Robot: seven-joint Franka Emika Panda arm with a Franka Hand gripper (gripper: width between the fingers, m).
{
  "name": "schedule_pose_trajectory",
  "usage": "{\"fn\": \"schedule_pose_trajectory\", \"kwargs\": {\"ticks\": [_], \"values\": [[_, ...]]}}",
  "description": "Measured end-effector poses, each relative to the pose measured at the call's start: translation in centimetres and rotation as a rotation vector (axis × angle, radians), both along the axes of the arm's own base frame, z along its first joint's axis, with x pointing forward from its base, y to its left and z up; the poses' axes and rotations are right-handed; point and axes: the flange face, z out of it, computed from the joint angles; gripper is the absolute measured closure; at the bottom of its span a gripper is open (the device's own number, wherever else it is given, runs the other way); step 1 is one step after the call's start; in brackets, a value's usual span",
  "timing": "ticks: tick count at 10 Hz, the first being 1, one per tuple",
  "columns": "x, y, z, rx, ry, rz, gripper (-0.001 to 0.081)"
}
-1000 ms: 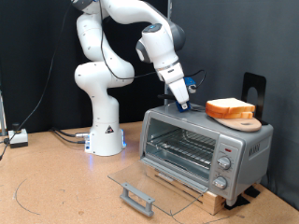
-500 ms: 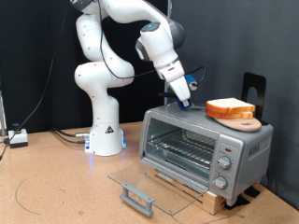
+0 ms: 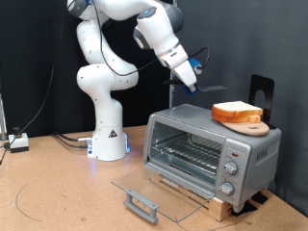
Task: Make a piece of toast with the oven
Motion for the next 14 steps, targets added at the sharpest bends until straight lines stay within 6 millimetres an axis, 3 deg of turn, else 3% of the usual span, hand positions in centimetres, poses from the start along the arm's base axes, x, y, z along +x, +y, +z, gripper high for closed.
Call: {"fn": "schedule_pose_trajectory", "kwargs": {"ticks": [2,3,12,14], "values": [[0.3,-0.1,0.5,0.006,-0.013,0.006,0.0410],[0.7,-1.0,0.8,0.007,-0.028,0.000,0.0410],[2.4,-14.2,2.7,-0.004,-0.026,-0.071,0.0410],[2.3,-15.0,2.7,0.004,-0.018,-0.067,0.0410]]}}
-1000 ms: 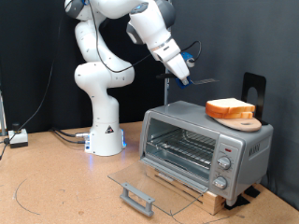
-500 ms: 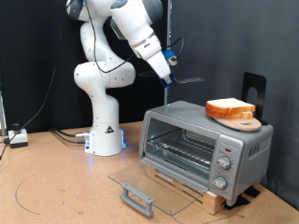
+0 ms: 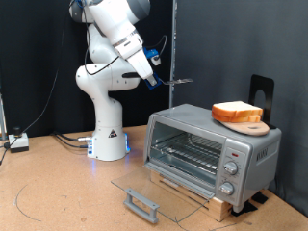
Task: Make a piece of toast with the oven
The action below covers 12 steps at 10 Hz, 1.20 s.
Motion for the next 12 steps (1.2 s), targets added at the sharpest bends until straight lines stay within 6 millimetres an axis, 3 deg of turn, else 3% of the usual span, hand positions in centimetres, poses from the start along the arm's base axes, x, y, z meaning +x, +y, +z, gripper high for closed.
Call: {"fn": "schedule_pose_trajectory", "kwargs": {"ticks": [3,7,12], "values": [[0.2,0.5,-0.7,-0.085,-0.051,0.067,0.0410],[2.1,1.3,-2.4,-0.236,-0.017,0.019,0.0410],[4.9,1.2,-5.2,-0.238,0.012,-0.036,0.0410]]}}
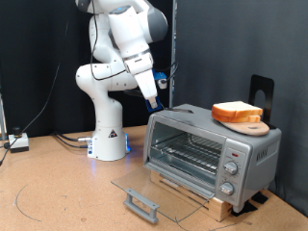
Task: Make a piece of toast with the oven
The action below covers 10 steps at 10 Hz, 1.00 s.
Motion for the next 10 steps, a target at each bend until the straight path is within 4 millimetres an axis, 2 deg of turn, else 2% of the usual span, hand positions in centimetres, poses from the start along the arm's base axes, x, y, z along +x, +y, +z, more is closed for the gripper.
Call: {"fn": "schedule_pose_trajectory", "kwargs": {"ticks": [5,10], "values": [[1.5,2.8,-1.5,0.030,-0.013,-0.012,0.0410],[2.4,4.3,-0.7,0.065,-0.024,-0.005,0.0410]]}}
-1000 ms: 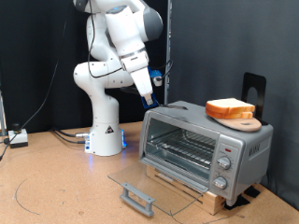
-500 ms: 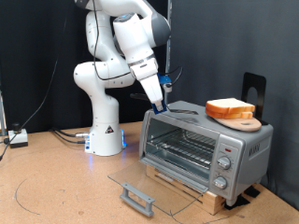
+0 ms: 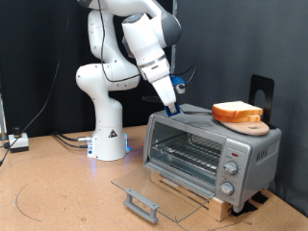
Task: Make a piece of toast with the oven
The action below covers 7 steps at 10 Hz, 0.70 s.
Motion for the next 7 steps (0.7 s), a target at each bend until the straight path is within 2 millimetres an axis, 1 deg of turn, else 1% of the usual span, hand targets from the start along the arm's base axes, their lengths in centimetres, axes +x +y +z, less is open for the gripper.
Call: {"fn": "schedule_pose_trajectory", "kwargs": {"ticks": [4,7], "values": [[-0.04,0.78,0.34,0.012,0.010,0.022,0.0410],[-0.28,0.49,-0.12,-0.018,0.026,0.038,0.0410]]}}
